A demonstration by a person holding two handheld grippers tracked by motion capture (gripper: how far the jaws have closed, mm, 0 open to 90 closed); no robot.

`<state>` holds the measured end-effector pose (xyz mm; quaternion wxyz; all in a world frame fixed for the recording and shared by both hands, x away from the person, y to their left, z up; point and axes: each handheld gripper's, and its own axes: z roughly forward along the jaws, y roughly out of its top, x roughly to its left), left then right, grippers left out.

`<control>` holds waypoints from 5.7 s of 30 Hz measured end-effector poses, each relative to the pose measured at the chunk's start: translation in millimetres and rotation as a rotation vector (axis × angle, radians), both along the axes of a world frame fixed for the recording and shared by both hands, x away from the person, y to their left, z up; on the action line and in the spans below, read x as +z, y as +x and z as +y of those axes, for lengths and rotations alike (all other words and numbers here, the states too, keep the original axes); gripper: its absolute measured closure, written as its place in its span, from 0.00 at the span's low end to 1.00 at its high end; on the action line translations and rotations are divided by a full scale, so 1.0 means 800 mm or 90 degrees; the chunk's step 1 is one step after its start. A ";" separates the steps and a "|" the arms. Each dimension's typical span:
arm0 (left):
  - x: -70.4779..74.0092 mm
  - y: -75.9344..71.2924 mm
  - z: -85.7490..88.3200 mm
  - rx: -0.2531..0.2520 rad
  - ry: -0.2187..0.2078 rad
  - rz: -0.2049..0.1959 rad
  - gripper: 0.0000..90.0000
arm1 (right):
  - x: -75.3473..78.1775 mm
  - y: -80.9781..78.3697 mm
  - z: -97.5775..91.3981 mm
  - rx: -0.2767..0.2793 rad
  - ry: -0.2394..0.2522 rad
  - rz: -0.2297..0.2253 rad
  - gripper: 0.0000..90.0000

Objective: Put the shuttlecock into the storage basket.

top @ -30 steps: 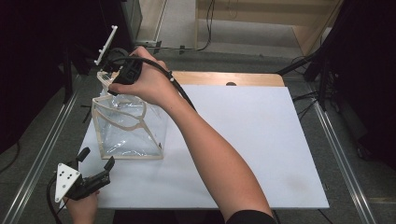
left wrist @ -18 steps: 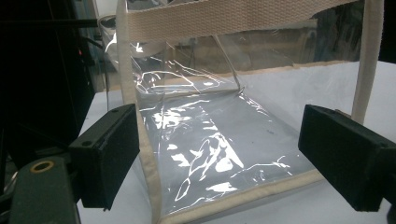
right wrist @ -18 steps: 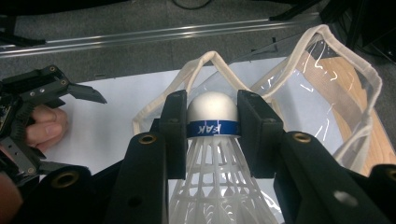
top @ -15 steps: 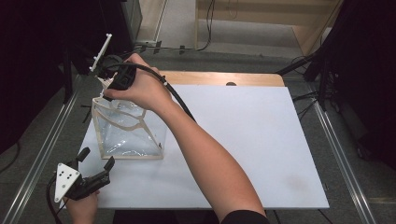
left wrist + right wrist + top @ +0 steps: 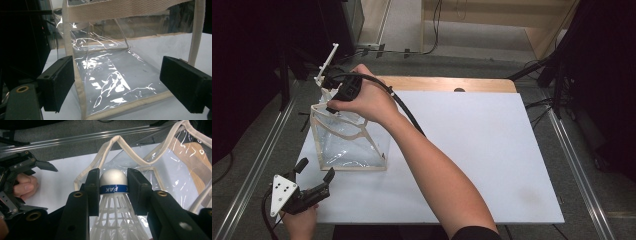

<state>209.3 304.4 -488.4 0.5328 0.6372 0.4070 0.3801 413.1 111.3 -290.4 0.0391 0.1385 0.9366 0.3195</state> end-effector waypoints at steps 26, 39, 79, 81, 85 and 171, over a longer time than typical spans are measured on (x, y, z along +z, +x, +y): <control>0.000 0.001 -0.002 0.003 0.009 0.000 0.15 | -0.001 -0.012 -0.060 -0.085 0.068 -0.030 0.00; -0.001 0.001 -0.002 0.004 0.011 0.003 0.15 | -0.017 -0.015 -0.108 -0.108 0.082 -0.032 0.00; -0.001 0.001 -0.003 0.003 0.015 0.004 0.15 | -0.042 -0.033 -0.181 -0.142 0.115 -0.043 0.00; -0.001 0.001 -0.003 0.003 0.016 0.004 0.15 | -0.045 -0.035 -0.185 -0.149 0.115 -0.041 0.00; -0.001 0.001 -0.004 0.002 0.018 0.004 0.15 | -0.051 -0.038 -0.195 -0.155 0.117 -0.042 0.00; -0.002 0.001 -0.008 0.005 0.036 0.008 0.15 | -0.211 -0.135 -0.398 -0.353 0.192 -0.049 0.00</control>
